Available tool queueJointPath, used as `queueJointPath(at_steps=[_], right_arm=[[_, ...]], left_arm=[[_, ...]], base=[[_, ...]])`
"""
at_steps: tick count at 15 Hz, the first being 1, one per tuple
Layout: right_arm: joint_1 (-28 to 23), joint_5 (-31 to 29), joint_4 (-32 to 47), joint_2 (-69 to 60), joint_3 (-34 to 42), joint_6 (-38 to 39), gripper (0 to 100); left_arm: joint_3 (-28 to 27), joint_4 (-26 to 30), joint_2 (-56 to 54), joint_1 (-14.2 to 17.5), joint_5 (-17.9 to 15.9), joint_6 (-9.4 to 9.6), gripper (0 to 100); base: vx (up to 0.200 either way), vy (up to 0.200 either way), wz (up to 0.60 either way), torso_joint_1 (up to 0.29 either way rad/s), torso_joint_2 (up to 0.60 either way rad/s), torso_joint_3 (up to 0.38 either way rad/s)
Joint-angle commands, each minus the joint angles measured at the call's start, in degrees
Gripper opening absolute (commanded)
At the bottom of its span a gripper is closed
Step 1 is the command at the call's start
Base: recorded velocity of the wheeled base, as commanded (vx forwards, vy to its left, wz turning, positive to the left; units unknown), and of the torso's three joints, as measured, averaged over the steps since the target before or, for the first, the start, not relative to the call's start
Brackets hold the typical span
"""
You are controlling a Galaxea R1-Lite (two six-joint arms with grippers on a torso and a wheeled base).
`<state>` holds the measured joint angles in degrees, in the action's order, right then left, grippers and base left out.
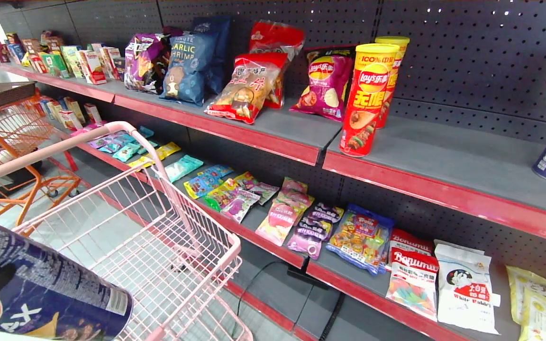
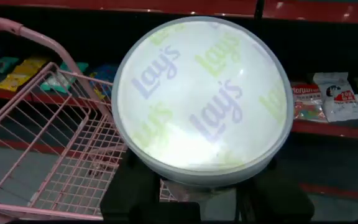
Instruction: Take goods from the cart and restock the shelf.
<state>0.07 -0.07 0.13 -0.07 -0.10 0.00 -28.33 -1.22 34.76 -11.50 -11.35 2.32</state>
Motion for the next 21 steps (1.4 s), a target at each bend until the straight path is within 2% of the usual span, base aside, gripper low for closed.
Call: queueJointPath(at_steps=[1, 3, 8, 12, 15, 18, 21], right_arm=[[0.0, 0.0, 0.0, 0.1, 0.0, 0.0, 100], [0.0, 0.1, 0.0, 0.1, 0.0, 0.0, 100], [0.0, 0.1, 0.0, 0.1, 0.0, -0.1, 100], [0.0, 0.0, 0.0, 0.1, 0.0, 0.1, 100], [0.0, 0.0, 0.0, 0.1, 0.0, 0.2, 100], [0.0, 0.0, 0.0, 0.1, 0.0, 0.2, 100], [0.0, 0.0, 0.0, 0.1, 0.0, 0.2, 100]], left_arm=[[0.3, 0.2, -3.7, 0.0, 0.6, -0.03, 0], [1.1, 0.2, -4.7, 0.0, 2.3, -0.03, 0], [3.0, 0.2, -6.6, 0.0, 2.5, -0.03, 0], [3.0, 0.2, -6.6, 0.0, 2.5, 0.06, 0], [3.5, 0.2, -6.6, 0.0, 4.7, 1.20, 0], [3.9, 0.2, -6.5, 0.0, 4.7, 1.64, 0], [5.1, 0.3, -7.0, 0.0, 5.0, 4.98, 0]], base=[[0.000, 0.000, 0.00, 0.207, -0.56, -0.354], [0.000, 0.000, 0.00, 0.215, -0.56, -0.342], [0.000, 0.000, 0.00, 0.237, -0.58, -0.348], [0.000, 0.000, -0.15, 0.138, -0.33, -0.189], [0.000, 0.000, -0.60, 0.012, -0.03, -0.020], [0.000, 0.000, -0.60, 0.012, 0.00, -0.004], [0.000, 0.000, -0.60, 0.002, 0.00, -0.002]])
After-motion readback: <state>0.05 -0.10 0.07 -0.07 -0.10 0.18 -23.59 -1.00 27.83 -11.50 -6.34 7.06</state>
